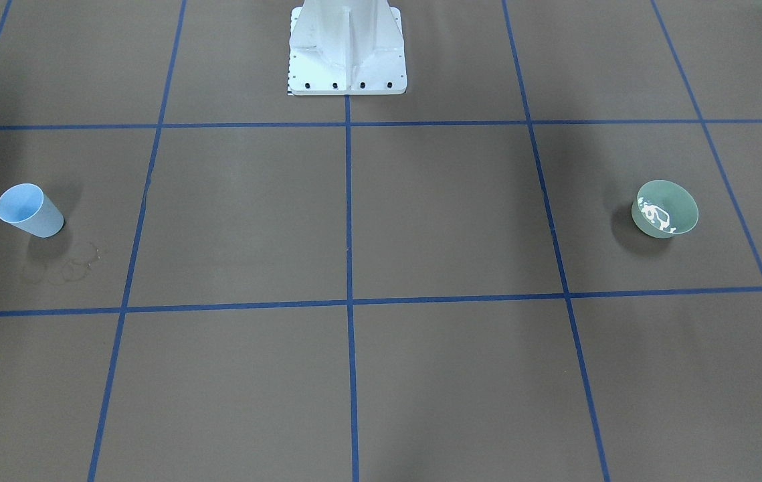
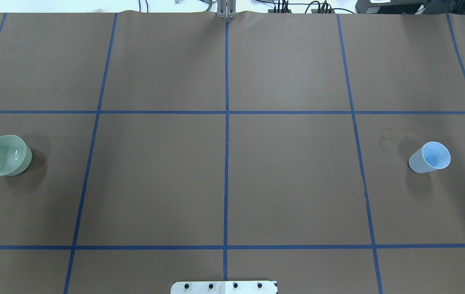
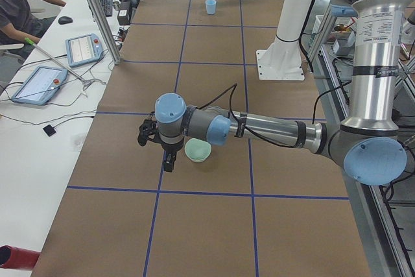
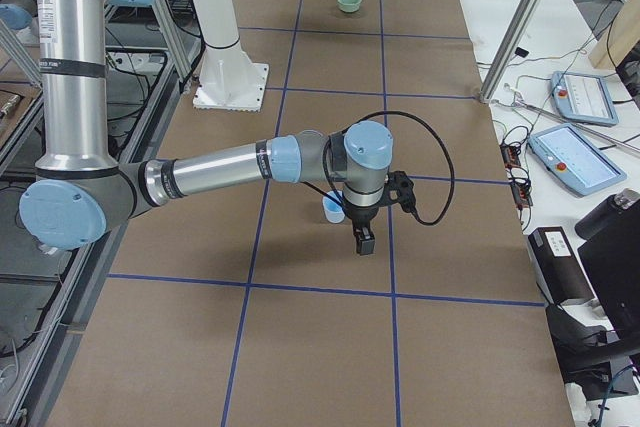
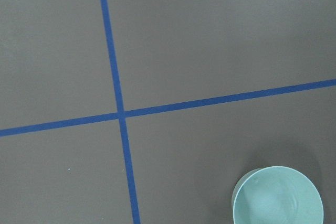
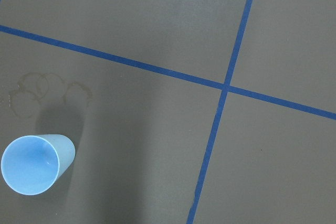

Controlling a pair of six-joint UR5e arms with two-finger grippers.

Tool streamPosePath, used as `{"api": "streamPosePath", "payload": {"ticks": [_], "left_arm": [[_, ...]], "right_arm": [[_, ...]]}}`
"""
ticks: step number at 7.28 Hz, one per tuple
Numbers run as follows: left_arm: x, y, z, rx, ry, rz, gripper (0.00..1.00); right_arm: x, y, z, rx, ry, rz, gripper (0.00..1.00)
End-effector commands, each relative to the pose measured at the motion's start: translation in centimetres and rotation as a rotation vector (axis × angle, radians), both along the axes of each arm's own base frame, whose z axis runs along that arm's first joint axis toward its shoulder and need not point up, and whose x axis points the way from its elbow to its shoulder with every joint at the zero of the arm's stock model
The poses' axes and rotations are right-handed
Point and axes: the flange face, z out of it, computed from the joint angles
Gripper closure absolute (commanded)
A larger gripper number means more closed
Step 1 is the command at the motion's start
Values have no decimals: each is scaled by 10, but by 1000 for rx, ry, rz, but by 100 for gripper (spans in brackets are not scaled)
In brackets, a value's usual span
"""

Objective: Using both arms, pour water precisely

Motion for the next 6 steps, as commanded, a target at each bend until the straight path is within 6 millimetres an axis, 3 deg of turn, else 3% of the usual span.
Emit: {"api": "streamPosePath", "payload": {"ticks": [1, 2, 4, 6], "left_arm": [[-9, 8, -10, 22, 21, 38, 0], [-8, 12, -21, 7, 25, 42, 0], [-9, 18, -11, -53, 17, 45, 0], [-9, 30, 10, -85, -5, 45, 0]], "right_arm": [[1, 6, 14, -30, 9, 4, 0], [1, 7, 15, -32, 15, 4, 0], [1, 15, 24, -52, 16, 4, 0], [1, 14, 19, -46, 15, 9, 0]]}}
